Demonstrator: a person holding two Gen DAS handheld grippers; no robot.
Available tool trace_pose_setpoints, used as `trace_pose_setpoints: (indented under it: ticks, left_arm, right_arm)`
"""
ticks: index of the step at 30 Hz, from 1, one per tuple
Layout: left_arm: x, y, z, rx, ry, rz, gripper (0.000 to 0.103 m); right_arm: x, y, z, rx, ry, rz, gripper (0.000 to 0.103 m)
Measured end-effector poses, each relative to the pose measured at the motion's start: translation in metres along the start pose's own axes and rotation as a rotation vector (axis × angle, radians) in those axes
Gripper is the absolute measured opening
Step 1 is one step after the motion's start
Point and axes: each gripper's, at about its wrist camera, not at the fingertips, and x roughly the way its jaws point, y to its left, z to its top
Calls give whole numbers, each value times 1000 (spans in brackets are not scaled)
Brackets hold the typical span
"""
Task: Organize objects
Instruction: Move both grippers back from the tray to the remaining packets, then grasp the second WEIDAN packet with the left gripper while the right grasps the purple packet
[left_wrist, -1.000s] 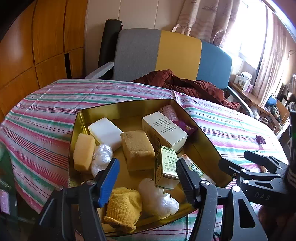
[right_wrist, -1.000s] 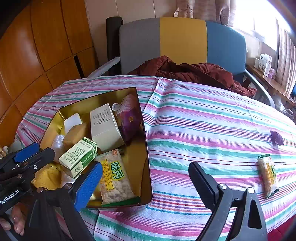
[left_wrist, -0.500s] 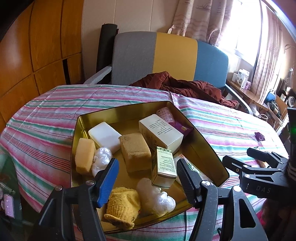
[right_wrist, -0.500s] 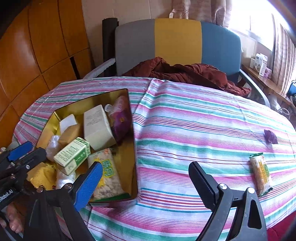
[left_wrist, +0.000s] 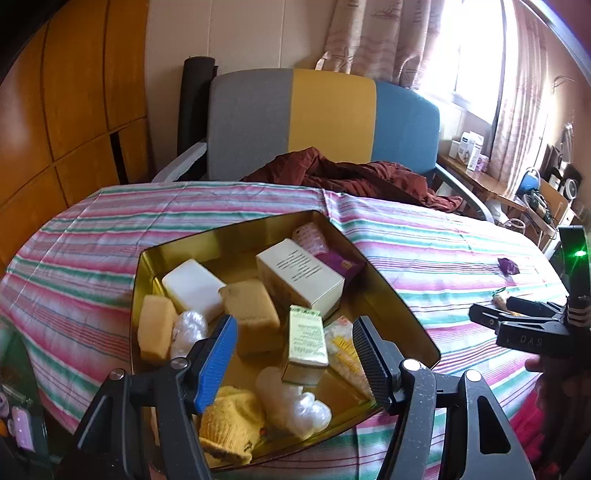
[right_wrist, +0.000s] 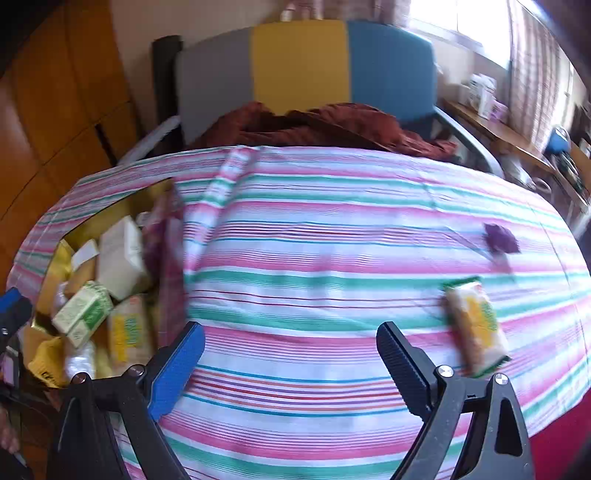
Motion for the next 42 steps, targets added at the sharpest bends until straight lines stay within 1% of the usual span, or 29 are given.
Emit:
trace_pose_setpoints:
  ticks: [4,9,12,14,15,17,20,21,23,25,28,31,32,35,37,39,42]
  left_arm:
    - [1,-8,11,21,-12,-19,66]
    - [6,-26,28,59,-24,-64,66]
    - [10,-46,39,99,-18,-102,66]
    - [14,-62,45,135,-12,-130,70]
    - [17,-73,48,156,-5,-149,72]
    - [24,-93,53,189,8,-187,72]
    - [35,-122,57,242,29,-234,73]
    - [43,-132,58,258,46,-247,73]
    - [59,-154,60,281,93,-277,73]
    - [75,-174,61,294,148,-312,73]
    - [96,-206,60,314,217,-361,73]
    - [112,-238,54,343,268,-407,73]
    - [119,-253,51,355,296,-427,73]
    - [137,-286,41,366,374,-486,71]
    - [145,-307,33,374,411,-514,69]
    - [152,-326,27,380,442,-536,67]
    - [162,-351,19,367,486,-556,67]
  right_arm:
    - [-7,-41,2,70,1,-44,95]
    - [-28,-105,7,204,-33,-143,96]
    - [-40,-147,8,314,-59,-197,96]
    - [-47,-170,6,382,-76,-226,96]
    - [-50,-181,5,413,-82,-241,96]
    - [-54,-200,2,468,-94,-265,96]
    - [-52,-221,-4,527,-100,-275,96]
    - [-51,-227,-7,557,-94,-256,96]
    - [-47,-239,-13,621,-99,-184,96]
    - [-43,-246,-18,669,-100,-141,96]
    - [-51,-248,-22,691,-159,-93,96]
    - [-54,-250,-25,707,-185,-40,96]
    - [-56,-251,-26,716,-197,-22,96]
    - [-57,-257,-29,748,-210,14,96]
    - [-57,-260,-31,764,-213,34,96]
    - [-55,-260,-31,766,-213,47,96]
    - [-53,-260,-29,757,-212,62,96]
